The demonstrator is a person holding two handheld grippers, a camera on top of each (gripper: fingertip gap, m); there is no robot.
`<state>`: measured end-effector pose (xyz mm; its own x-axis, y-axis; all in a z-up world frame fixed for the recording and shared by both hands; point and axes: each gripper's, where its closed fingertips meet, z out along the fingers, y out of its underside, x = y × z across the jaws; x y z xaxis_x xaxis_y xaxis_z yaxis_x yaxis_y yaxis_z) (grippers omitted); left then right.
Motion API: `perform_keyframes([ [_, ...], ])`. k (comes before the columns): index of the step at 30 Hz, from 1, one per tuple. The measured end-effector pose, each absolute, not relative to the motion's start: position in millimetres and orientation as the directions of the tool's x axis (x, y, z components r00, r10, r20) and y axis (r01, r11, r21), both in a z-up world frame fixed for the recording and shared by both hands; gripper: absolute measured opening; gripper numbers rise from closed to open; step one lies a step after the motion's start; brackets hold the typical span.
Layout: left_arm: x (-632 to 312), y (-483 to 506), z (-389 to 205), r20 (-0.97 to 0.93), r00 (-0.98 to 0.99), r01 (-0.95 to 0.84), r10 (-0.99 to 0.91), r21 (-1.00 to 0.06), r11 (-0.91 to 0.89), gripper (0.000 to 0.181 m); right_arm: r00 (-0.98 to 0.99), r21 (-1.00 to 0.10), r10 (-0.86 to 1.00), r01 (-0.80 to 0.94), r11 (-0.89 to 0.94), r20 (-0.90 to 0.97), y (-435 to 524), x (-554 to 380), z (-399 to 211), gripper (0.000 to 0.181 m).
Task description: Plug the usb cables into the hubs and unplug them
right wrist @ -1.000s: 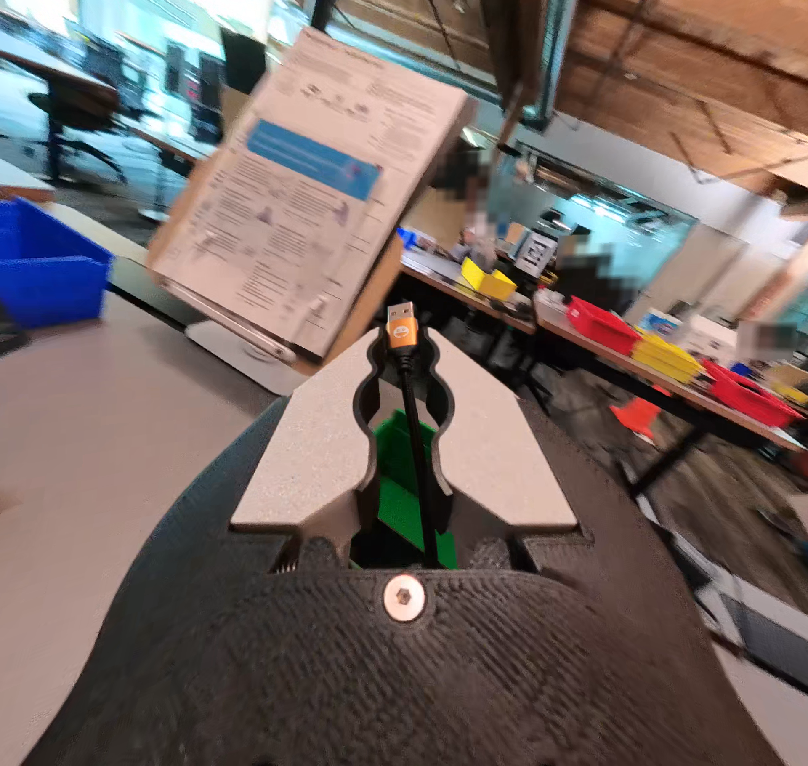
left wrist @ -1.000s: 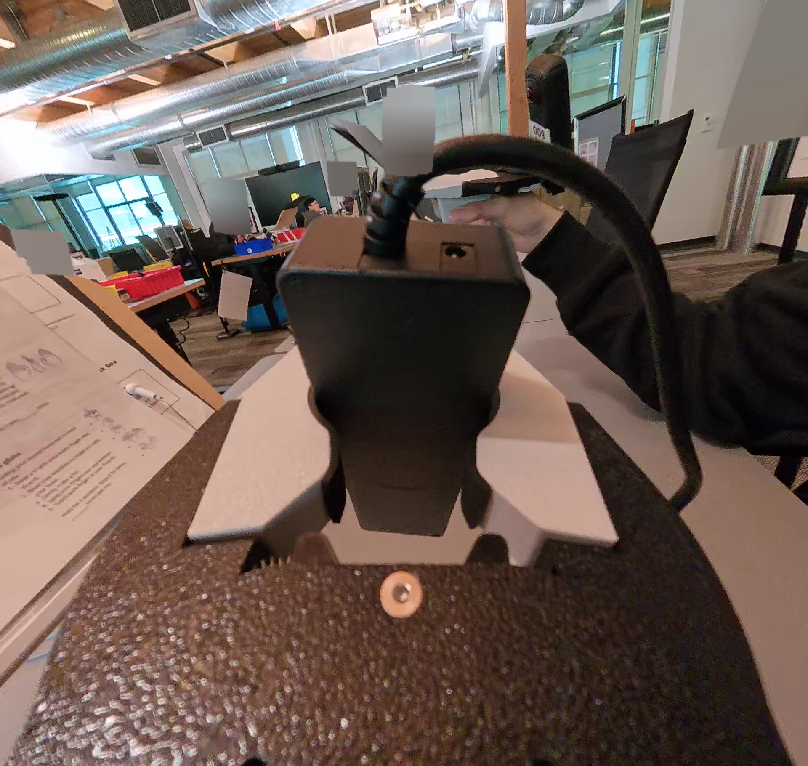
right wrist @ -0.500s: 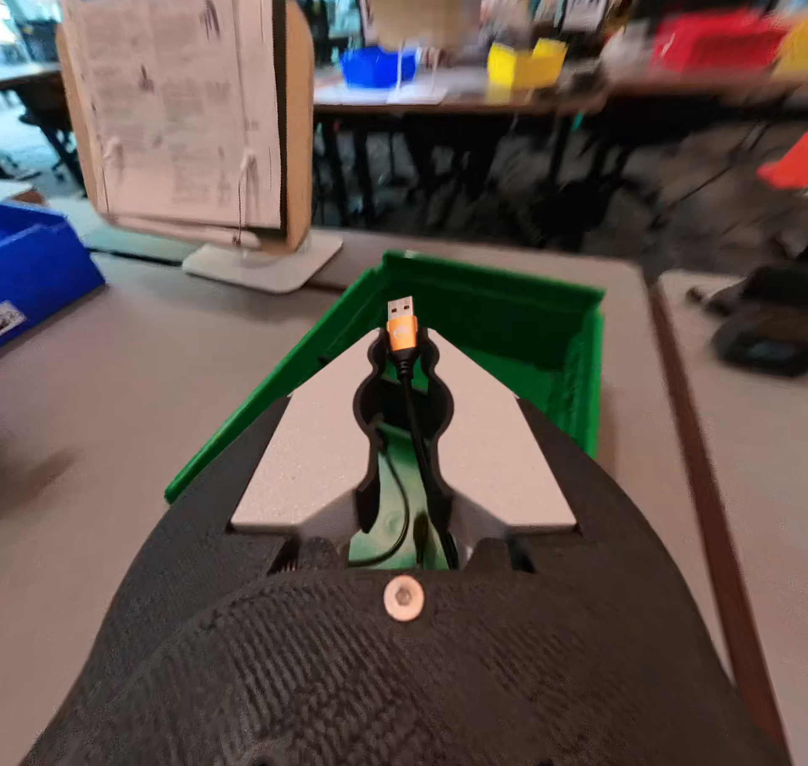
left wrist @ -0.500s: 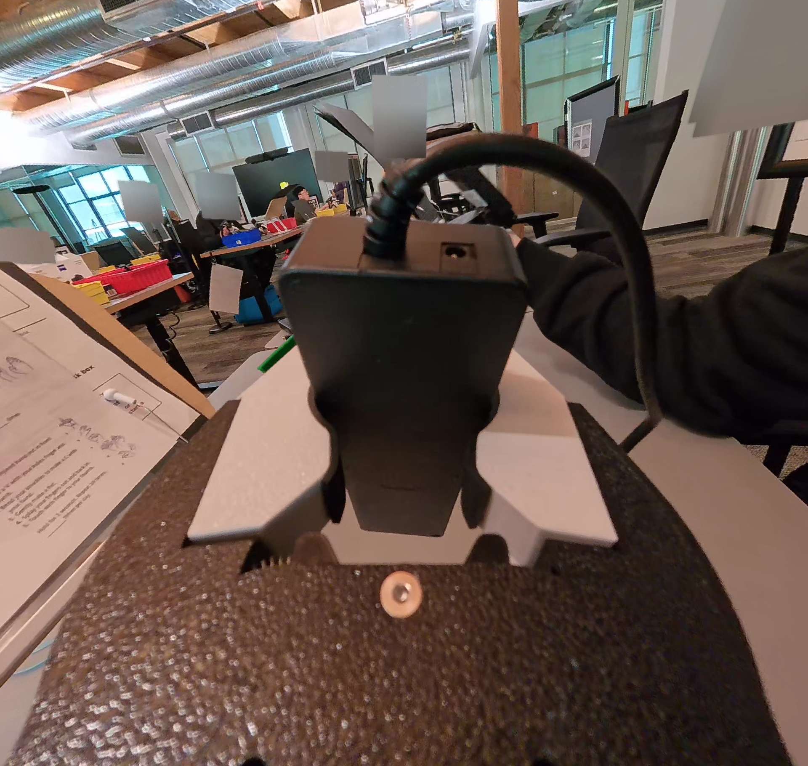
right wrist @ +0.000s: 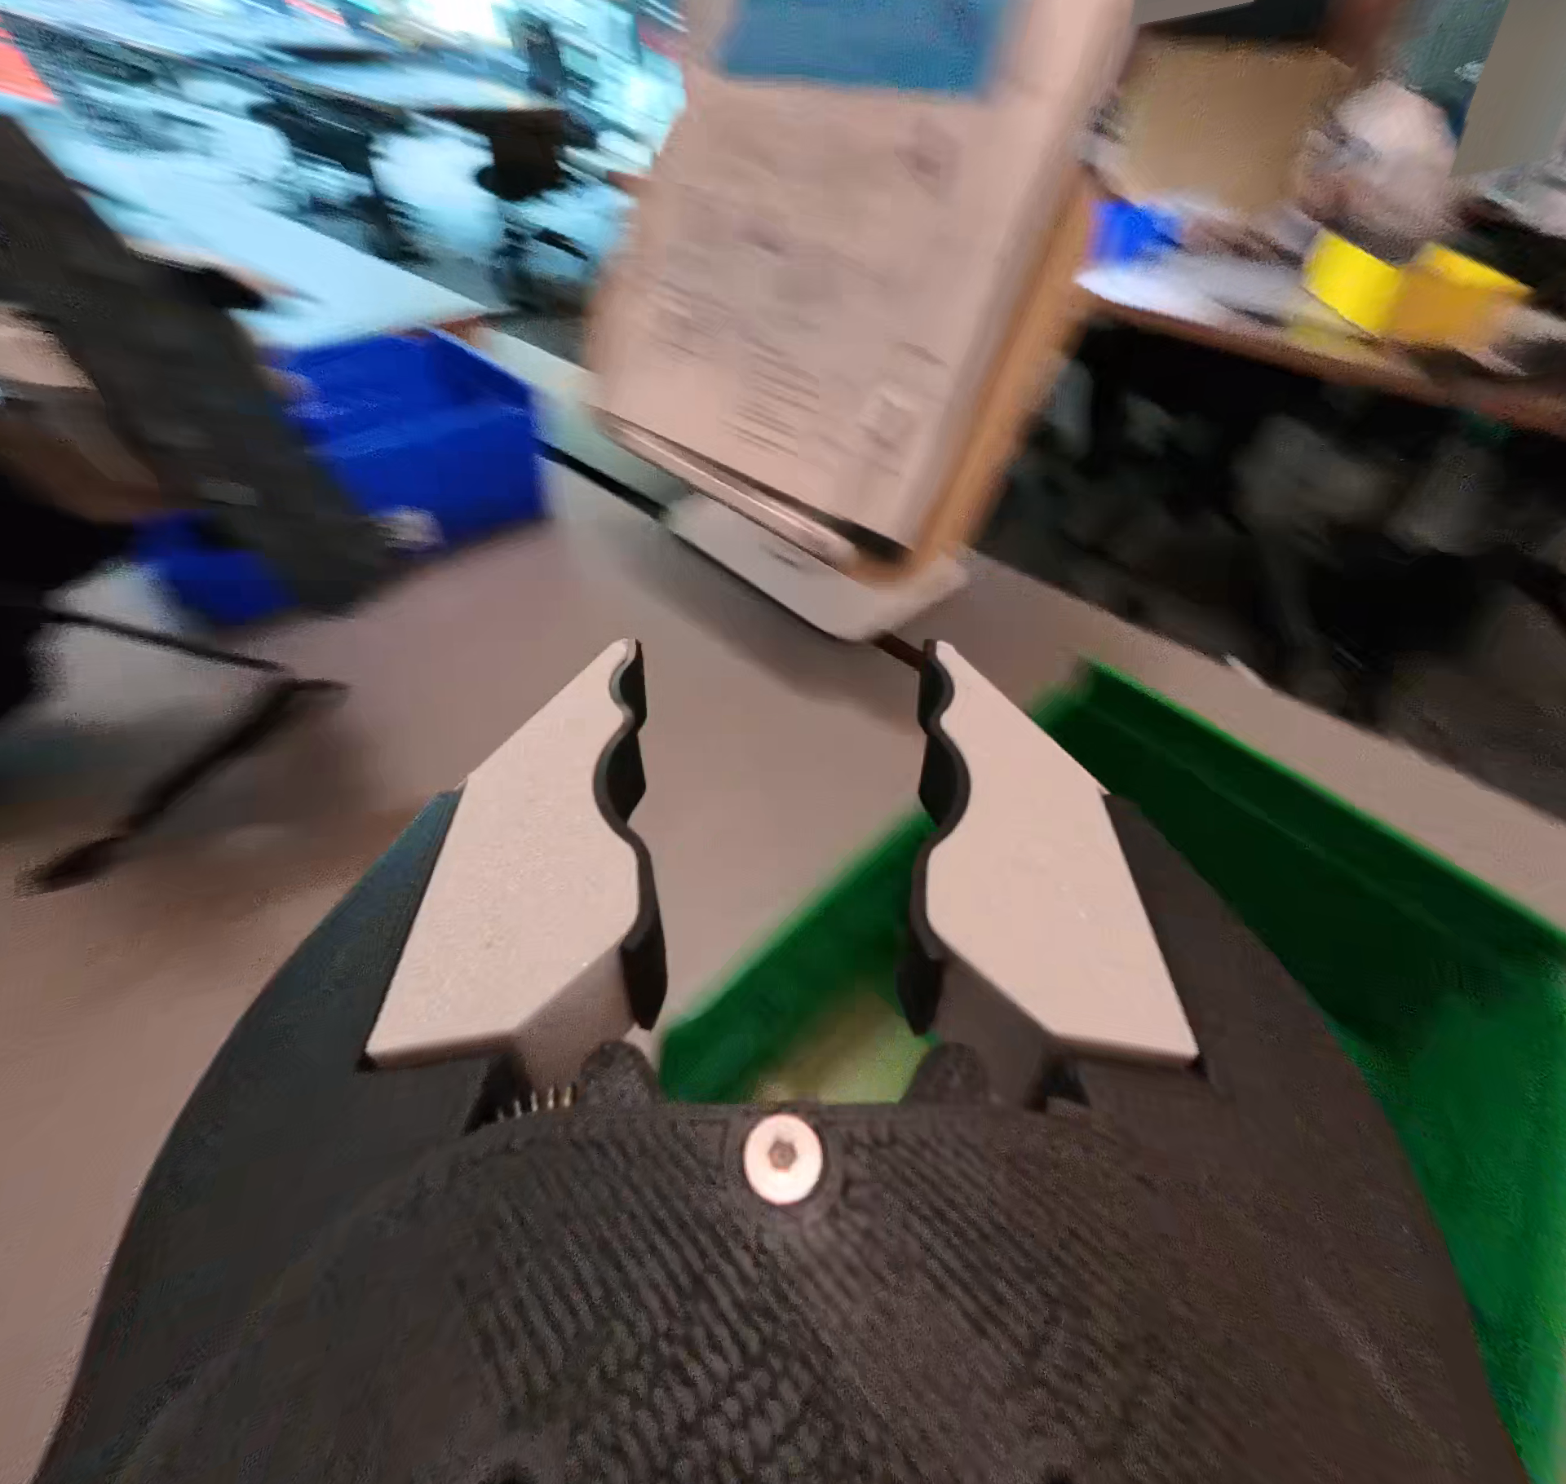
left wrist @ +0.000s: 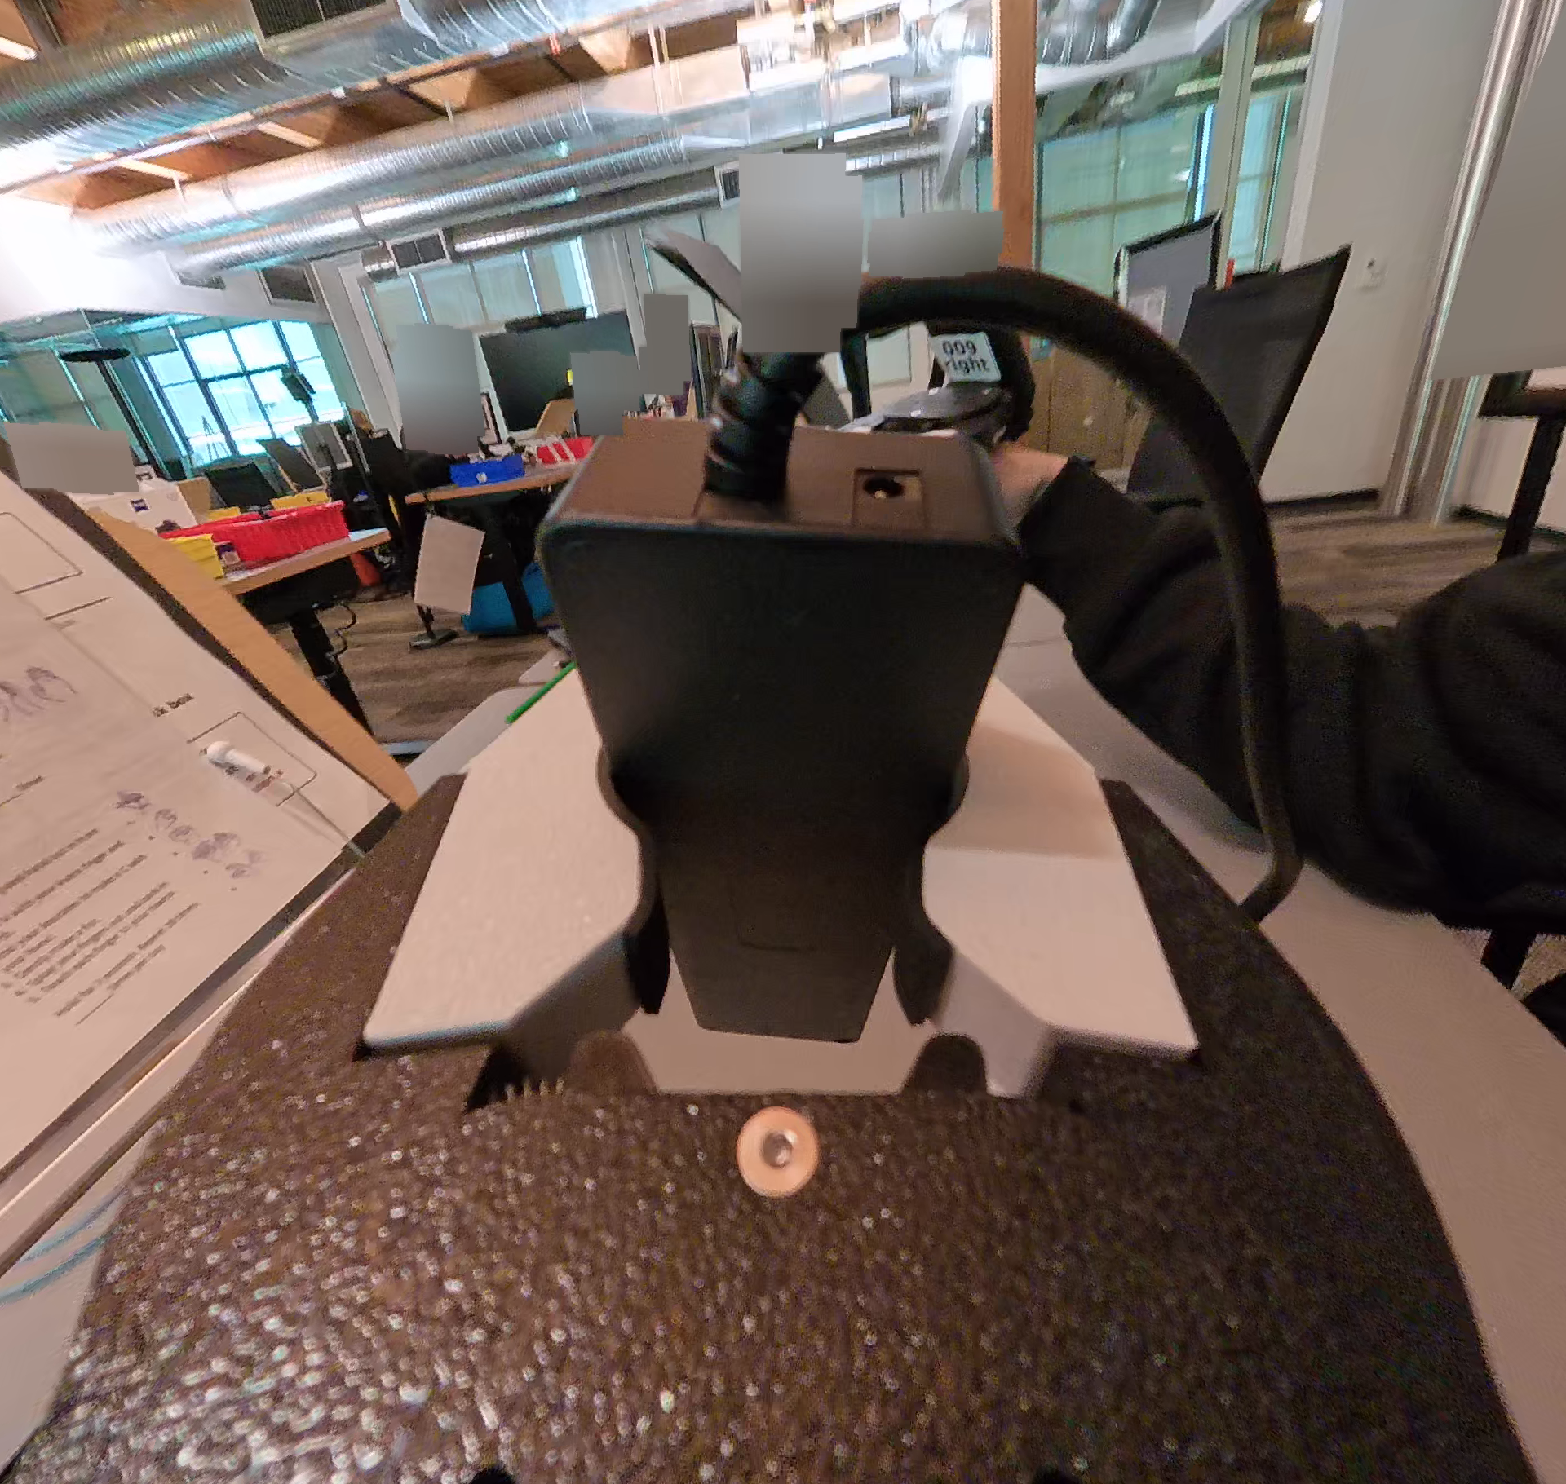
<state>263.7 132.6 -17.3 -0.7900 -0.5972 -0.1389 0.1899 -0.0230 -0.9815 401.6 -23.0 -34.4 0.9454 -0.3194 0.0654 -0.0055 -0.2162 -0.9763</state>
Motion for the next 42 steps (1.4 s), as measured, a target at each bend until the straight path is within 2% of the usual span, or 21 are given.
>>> perform_keyframes([
  [2, 259, 130, -10, -0.117, -0.811, 0.196, -0.573, -0.978, -0.078, 0.061, 0.988, -0.976, -0.115, 0.082, -0.201, 0.107, 25, 356, -24, 0.067],
  [5, 250, 124, -7, -0.123, -0.839, 0.192, -0.529, -0.978, -0.077, 0.061, 0.975, -0.951, 0.113, 0.212, -0.225, 0.191, 98, 300, -41, 0.076],
  [9, 244, 118, -8, -0.182, -0.837, 0.219, -0.516, -0.976, -0.011, 0.061, 0.927, -0.941, 0.311, 0.278, -0.192, 0.21, 154, 243, -69, 0.086],
  [12, 238, 110, -14, -0.19, -0.864, 0.2, -0.466, -0.979, 0.028, 0.061, 0.923, -0.957, 0.31, 0.272, -0.103, 0.229, 172, 227, -63, 0.081],
  [15, 243, 116, -12, -0.175, -0.848, 0.196, -0.5, -0.98, 0.01, 0.061, 0.901, -0.941, 0.32, 0.332, -0.073, 0.293, 171, 223, -63, 0.061],
  [17, 236, 112, -10, -0.141, -0.881, 0.173, -0.451, -0.985, -0.029, 0.061, 0.889, -0.927, 0.323, 0.367, -0.08, 0.325, 171, 221, -64, 0.054],
  [20, 242, 110, -15, -0.171, -0.856, 0.179, -0.488, -0.983, 0.032, 0.061, 0.887, -0.916, 0.316, 0.386, -0.108, 0.336, 172, 226, -69, 0.053],
  [24, 247, 113, -16, -0.218, -0.803, 0.183, -0.554, -0.976, 0.119, 0.064, 0.879, -0.901, 0.271, 0.426, -0.081, 0.392, 176, 231, -68, 0.052],
  [26, 252, 119, -10, -0.245, -0.749, 0.195, -0.616, -0.97, 0.148, 0.079, 0.881, -0.892, 0.208, 0.447, -0.07, 0.426, 174, 240, -59, 0.052],
  [30, 254, 143, 3, -0.336, -0.617, 0.245, -0.712, -0.941, 0.233, 0.095, 0.879, -0.877, 0.038, 0.477, -0.057, 0.475, 146, 275, -27, 0.052],
  [35, 253, 183, 26, -0.299, -0.497, 0.281, -0.815, -0.944, 0.174, 0.086, 0.793, -0.823, -0.223, 0.543, -0.167, 0.568, 79, 334, 31, 0.052],
  [39, 254, 193, 27, -0.243, -0.509, 0.277, -0.826, -0.955, 0.11, 0.078, 0.658, -0.78, -0.42, 0.545, -0.309, 0.625, 18, 397, 103, 0.052],
  [42, 256, 189, 20, -0.232, -0.539, 0.244, -0.81, -0.963, 0.114, 0.078, 0.573, -0.735, -0.461, 0.519, -0.436, 0.678, -19, 439, 142, 0.052],
])
